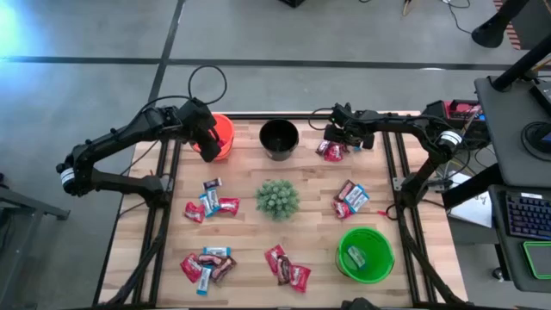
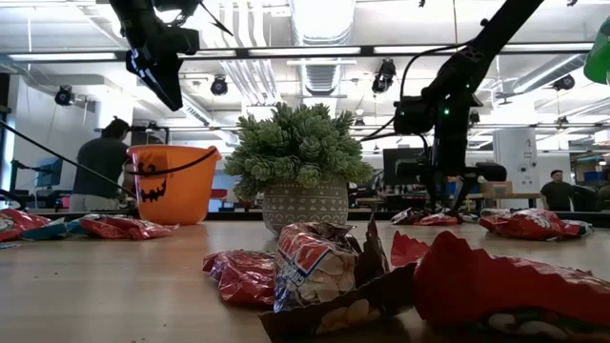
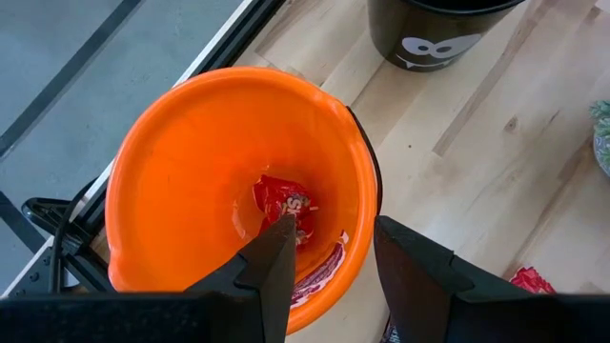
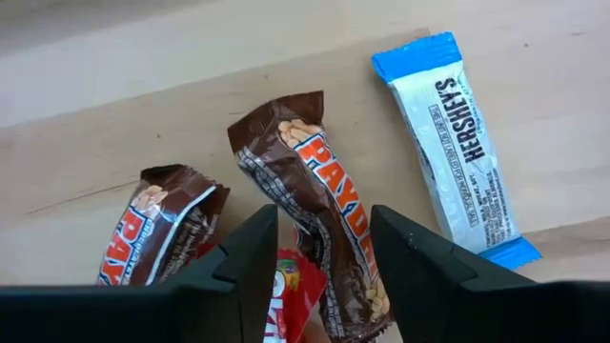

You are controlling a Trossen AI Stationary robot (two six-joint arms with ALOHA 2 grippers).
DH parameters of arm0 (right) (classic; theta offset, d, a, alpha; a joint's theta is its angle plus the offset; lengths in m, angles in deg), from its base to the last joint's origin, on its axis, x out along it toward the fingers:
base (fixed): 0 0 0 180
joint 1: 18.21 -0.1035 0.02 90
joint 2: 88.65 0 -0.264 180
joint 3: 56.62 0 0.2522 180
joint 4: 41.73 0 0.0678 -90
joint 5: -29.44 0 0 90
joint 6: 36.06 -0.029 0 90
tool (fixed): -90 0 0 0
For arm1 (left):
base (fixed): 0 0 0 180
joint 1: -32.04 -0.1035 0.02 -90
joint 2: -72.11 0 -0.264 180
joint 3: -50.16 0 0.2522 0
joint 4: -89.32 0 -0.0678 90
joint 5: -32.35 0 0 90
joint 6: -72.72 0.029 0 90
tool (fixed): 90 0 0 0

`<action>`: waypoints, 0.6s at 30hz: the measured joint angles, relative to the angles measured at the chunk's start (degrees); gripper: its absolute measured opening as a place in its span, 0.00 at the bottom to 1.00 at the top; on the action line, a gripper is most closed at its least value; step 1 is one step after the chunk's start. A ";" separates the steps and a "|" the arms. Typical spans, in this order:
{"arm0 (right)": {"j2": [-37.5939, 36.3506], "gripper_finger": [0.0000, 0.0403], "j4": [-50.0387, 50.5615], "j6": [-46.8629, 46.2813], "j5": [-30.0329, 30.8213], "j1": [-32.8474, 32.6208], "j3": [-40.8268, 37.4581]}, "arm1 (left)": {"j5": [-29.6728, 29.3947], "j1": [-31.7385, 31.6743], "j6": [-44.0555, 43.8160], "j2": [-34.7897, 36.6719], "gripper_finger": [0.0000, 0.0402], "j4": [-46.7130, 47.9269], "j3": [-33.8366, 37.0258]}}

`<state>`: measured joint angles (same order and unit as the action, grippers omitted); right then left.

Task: Sort candy
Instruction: Put the brown chocolate into the black bucket

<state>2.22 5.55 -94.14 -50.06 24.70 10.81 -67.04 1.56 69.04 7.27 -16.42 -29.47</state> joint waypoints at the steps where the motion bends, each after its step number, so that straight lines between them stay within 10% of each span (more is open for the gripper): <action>1: 0.00 0.38 0.02 0.00 -0.03 0.00 -0.09 | -0.01 0.00 0.01 0.00 0.31 0.01 0.00; 18: 1.72 0.18 -0.07 -2.47 0.42 -0.02 -0.52 | 0.00 0.00 0.22 0.00 0.31 -0.01 0.00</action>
<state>3.94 5.48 -96.61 -49.64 24.68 10.28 -67.04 1.56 69.26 7.27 -16.43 -29.47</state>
